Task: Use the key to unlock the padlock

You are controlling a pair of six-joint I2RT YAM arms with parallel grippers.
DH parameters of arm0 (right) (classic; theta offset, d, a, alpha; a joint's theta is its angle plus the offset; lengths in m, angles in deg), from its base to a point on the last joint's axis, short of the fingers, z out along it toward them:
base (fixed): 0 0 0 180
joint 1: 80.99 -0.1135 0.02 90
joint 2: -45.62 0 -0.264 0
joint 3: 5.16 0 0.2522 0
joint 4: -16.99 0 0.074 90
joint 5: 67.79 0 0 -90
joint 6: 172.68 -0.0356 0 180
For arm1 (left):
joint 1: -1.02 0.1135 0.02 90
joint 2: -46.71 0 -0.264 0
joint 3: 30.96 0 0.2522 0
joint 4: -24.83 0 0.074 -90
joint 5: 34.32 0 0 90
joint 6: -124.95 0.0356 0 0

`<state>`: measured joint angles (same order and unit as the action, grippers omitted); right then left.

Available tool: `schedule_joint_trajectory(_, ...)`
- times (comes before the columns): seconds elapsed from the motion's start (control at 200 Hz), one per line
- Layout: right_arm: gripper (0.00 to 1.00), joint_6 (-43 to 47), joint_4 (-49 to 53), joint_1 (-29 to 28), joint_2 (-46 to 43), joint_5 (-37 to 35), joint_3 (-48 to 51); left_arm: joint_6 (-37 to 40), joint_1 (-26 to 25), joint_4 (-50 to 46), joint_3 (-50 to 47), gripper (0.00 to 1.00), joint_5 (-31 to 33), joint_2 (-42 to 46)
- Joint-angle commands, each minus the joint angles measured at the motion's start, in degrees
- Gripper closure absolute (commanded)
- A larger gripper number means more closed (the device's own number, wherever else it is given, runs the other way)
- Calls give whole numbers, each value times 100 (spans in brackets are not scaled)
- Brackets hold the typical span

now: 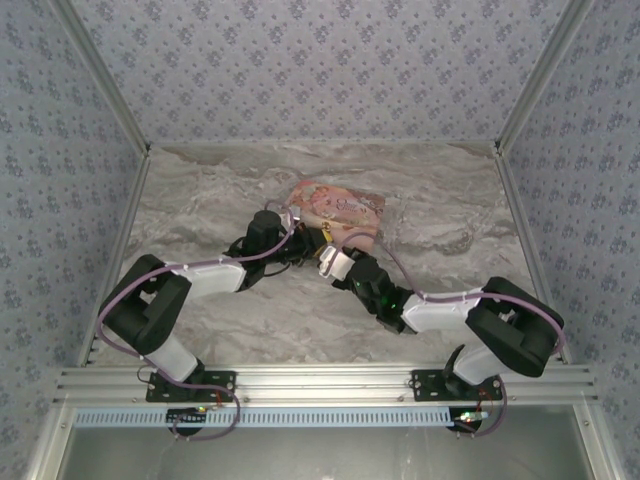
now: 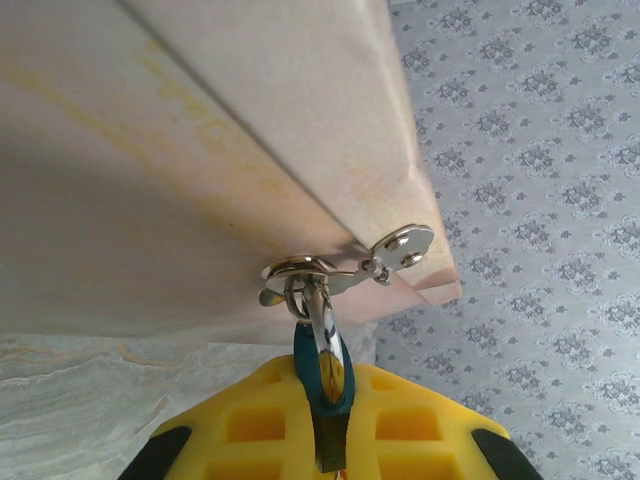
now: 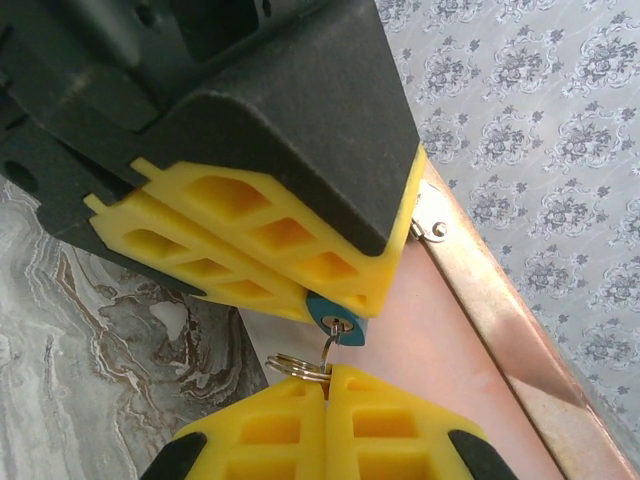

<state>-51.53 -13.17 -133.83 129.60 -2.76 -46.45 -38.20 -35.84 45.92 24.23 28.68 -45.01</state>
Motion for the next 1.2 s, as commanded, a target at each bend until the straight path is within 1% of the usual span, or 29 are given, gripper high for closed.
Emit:
schedule_joint_trajectory(0.0, 95, 25, -192, 81, 100, 61, -268, 14, -108, 413, 180, 100, -392, 18)
schedule_joint_trajectory(0.29, 95, 5, -251, 171, 297, 132, -404, 26, -145, 365, 199, 100, -431, -12)
schedule_joint_trajectory(0.42, 88, -92, -196, 160, 278, 178, -422, 16, -146, 347, 179, 100, -378, -13)
schedule_joint_trajectory(0.555, 83, -93, -186, 137, 290, 168, -403, 11, -141, 347, 183, 100, -356, -27)
schedule_joint_trajectory(0.645, 83, -90, -170, 125, 269, 164, -398, 11, -146, 331, 166, 100, -323, -21)
schedule_joint_trajectory(0.71, 85, -101, -163, 117, 263, 159, -401, 11, -140, 329, 140, 100, -315, -30)
schedule_joint_trajectory(0.874, 100, -230, -178, 163, 239, 143, -395, 26, -146, 326, 150, 100, -331, -18)
schedule_joint_trajectory(1.039, 100, -773, -70, 275, 78, 313, -345, 37, -146, 332, 141, 100, -350, -4)
schedule_joint_trajectory(1.104, 100, -981, 19, 341, 6, 557, -332, 37, -146, 339, 146, 100, -350, 5)
schedule_joint_trajectory(1.194, 100, -1616, 56, 485, -104, 993, -276, 46, -146, 343, 152, 100, -349, 4)
